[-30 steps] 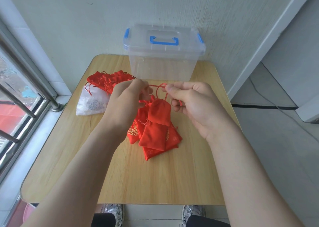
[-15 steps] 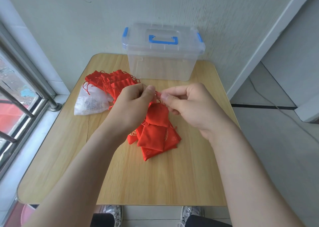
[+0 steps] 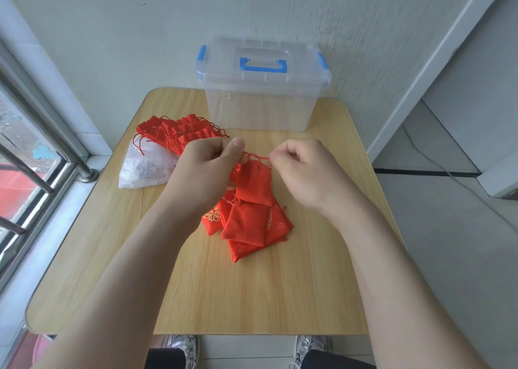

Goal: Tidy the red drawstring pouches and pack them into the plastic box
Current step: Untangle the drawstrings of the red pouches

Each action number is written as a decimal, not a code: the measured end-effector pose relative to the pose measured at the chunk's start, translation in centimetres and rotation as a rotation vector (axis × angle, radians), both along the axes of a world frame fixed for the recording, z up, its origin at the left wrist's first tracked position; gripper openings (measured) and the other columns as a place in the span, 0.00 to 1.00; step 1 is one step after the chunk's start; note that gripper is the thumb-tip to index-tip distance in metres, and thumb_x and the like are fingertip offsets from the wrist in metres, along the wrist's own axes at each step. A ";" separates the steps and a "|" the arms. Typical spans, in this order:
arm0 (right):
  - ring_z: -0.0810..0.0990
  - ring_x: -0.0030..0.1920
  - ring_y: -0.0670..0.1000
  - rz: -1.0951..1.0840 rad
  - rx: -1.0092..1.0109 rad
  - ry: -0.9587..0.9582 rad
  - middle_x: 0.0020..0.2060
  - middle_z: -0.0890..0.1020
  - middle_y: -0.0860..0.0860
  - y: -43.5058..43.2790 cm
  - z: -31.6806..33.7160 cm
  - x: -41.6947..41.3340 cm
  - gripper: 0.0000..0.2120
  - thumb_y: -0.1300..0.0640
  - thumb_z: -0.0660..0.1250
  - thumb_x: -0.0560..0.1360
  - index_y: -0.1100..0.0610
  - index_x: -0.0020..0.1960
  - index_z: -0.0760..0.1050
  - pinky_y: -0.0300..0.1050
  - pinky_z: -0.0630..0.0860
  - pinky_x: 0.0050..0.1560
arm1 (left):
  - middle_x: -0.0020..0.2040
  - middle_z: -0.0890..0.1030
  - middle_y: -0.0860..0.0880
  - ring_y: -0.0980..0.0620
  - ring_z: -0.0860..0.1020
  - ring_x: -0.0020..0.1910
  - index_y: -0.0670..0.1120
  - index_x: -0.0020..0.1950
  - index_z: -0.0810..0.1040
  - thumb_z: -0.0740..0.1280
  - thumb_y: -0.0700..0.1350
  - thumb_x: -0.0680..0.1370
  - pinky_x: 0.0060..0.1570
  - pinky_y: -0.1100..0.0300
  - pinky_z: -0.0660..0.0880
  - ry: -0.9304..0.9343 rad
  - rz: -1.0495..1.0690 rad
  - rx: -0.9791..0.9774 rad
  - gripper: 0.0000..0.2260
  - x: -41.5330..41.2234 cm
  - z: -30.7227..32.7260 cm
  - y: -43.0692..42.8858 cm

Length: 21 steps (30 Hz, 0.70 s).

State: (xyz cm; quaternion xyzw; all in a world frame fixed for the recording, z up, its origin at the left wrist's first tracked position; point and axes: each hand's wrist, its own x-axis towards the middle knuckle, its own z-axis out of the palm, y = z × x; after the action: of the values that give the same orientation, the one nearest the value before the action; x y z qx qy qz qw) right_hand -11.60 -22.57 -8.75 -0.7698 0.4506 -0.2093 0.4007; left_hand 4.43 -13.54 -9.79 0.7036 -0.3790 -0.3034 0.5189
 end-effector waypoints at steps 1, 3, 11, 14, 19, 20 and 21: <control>0.77 0.35 0.42 0.011 -0.008 0.007 0.32 0.79 0.42 0.1 0.0 0.0 0.11 0.50 0.65 0.84 0.51 0.48 0.84 0.39 0.69 0.37 | 0.27 0.72 0.55 0.56 0.73 0.28 0.45 0.41 0.82 0.64 0.52 0.87 0.39 0.52 0.80 0.015 -0.010 0.008 0.19 0.1 -0.1 -0.1; 0.75 0.30 0.40 0.009 -0.021 -0.003 0.27 0.77 0.41 0.2 -0.2 0.1 0.12 0.47 0.66 0.84 0.51 0.48 0.84 0.35 0.67 0.32 | 0.28 0.69 0.53 0.53 0.69 0.27 0.47 0.40 0.80 0.63 0.53 0.87 0.37 0.52 0.73 0.053 -0.024 0.041 0.19 0.1 -0.3 -0.2; 0.79 0.34 0.47 -0.083 -0.048 -0.083 0.31 0.83 0.48 0.3 -0.6 0.4 0.13 0.42 0.72 0.80 0.51 0.44 0.85 0.44 0.75 0.40 | 0.24 0.68 0.55 0.56 0.67 0.23 0.42 0.43 0.82 0.70 0.54 0.83 0.25 0.65 0.66 0.047 -0.012 0.056 0.17 -0.3 0.3 0.1; 0.79 0.34 0.45 -0.141 -0.032 -0.101 0.30 0.80 0.44 0.3 -0.7 0.4 0.14 0.41 0.73 0.79 0.51 0.43 0.85 0.43 0.76 0.42 | 0.22 0.69 0.56 0.58 0.68 0.20 0.45 0.41 0.80 0.69 0.52 0.84 0.23 0.68 0.67 0.067 0.006 0.061 0.14 -0.3 0.2 0.1; 0.84 0.39 0.43 -0.197 0.036 -0.107 0.32 0.86 0.43 0.5 -0.4 0.5 0.13 0.44 0.76 0.77 0.51 0.39 0.85 0.42 0.80 0.45 | 0.25 0.70 0.55 0.56 0.69 0.23 0.46 0.43 0.78 0.69 0.50 0.84 0.29 0.62 0.70 0.169 0.018 0.051 0.13 0.0 -0.1 -0.1; 0.84 0.38 0.41 -0.203 0.046 -0.105 0.31 0.85 0.41 0.6 -0.4 0.5 0.13 0.45 0.76 0.77 0.51 0.38 0.85 0.40 0.78 0.42 | 0.27 0.70 0.55 0.55 0.69 0.25 0.46 0.42 0.78 0.70 0.51 0.84 0.33 0.59 0.71 0.201 0.011 0.044 0.13 0.1 -0.2 -0.1; 0.83 0.36 0.40 -0.210 0.051 -0.105 0.29 0.84 0.40 0.6 -0.3 0.6 0.13 0.45 0.76 0.76 0.51 0.37 0.85 0.39 0.76 0.40 | 0.28 0.71 0.54 0.54 0.69 0.26 0.47 0.42 0.78 0.70 0.51 0.84 0.36 0.56 0.70 0.231 -0.001 0.033 0.13 0.3 -0.4 -0.1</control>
State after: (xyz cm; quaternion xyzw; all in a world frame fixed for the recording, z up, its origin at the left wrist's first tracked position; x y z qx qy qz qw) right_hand -11.03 -21.97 -9.05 -0.6959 0.5123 -0.2787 0.4191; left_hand 4.71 -13.64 -10.16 0.6723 -0.3118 -0.3889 0.5474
